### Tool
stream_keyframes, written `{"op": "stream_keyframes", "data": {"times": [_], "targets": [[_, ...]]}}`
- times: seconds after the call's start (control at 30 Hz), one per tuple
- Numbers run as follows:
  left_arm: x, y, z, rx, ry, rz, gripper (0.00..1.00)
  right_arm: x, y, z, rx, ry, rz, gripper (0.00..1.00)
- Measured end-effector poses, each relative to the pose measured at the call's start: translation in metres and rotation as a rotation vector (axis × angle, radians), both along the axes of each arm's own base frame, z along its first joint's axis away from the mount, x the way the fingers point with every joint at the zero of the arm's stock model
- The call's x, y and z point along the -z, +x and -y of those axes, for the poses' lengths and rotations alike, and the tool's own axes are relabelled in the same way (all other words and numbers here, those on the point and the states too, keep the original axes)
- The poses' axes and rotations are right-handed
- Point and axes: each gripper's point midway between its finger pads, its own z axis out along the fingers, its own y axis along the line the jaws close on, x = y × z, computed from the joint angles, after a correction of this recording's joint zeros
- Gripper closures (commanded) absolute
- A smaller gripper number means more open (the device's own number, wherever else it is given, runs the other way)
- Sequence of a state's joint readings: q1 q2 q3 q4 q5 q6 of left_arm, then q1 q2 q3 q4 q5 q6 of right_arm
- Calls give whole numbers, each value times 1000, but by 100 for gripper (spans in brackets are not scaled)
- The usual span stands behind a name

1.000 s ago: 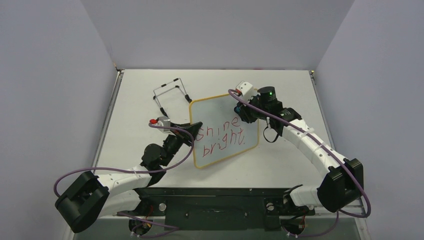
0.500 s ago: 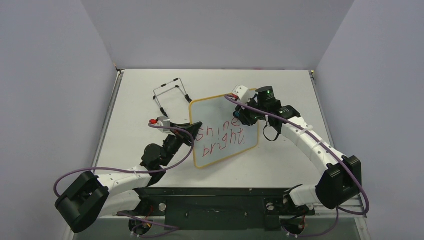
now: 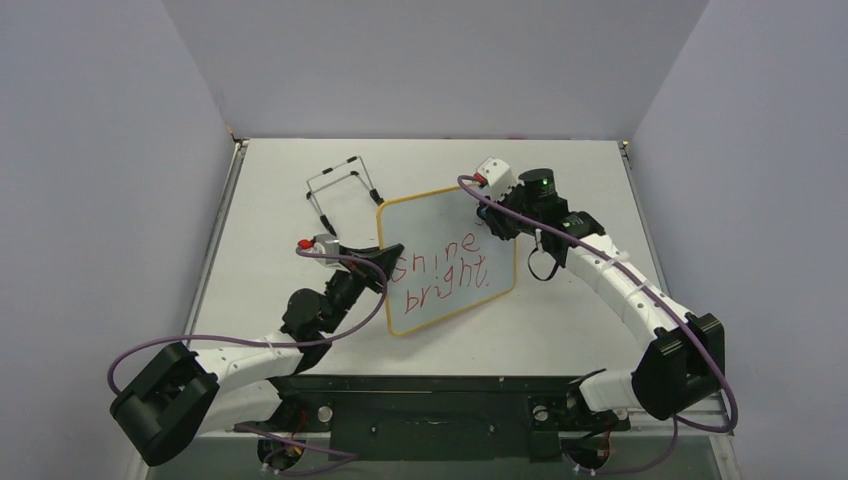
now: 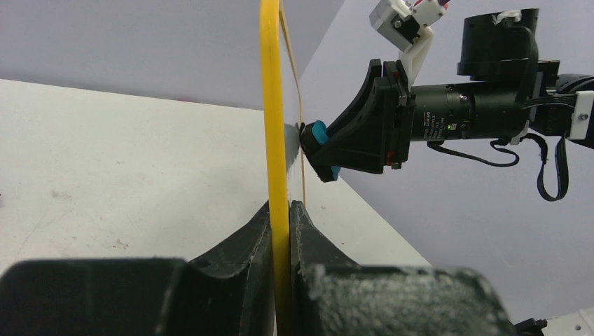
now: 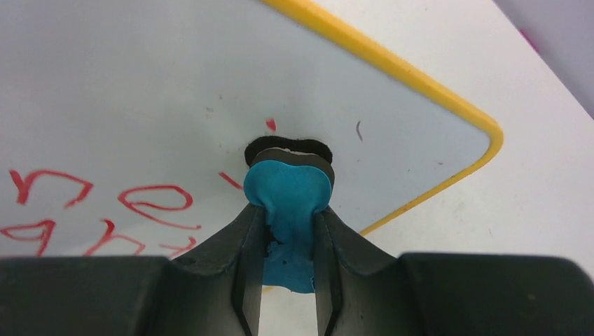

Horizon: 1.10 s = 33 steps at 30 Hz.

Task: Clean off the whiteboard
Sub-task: Erase the whiteboard at the center of the board.

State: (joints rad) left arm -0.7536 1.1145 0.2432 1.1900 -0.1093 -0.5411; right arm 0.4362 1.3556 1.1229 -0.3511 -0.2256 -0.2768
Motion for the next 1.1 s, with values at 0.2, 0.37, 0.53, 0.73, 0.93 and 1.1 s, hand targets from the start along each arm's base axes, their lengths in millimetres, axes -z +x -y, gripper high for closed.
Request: {"op": "stream_keyframes", "data": {"times": [0.2, 0.37, 0.53, 0.73, 0.93, 1.1], "targets": [[0, -1, 0, 6, -1, 5, 100, 24, -24, -3, -199, -79, -110, 100], [2, -1, -1, 0, -3, 1, 100, 23, -36, -20, -259, -36, -135, 100], [2, -1, -2, 0, -6, 0, 100, 6, -20, -21, -144, 82, -83, 100], [1, -3, 0, 10, -7, 6, 100, -7, 6, 1, 14, 120, -8, 100], [1, -3, 0, 11, -6, 6, 100, 9, -9, -2, -124, 28, -80, 100], [2, -2, -1, 6, -7, 2, 100, 13, -24, -17, -201, 21, -111, 100]]}}
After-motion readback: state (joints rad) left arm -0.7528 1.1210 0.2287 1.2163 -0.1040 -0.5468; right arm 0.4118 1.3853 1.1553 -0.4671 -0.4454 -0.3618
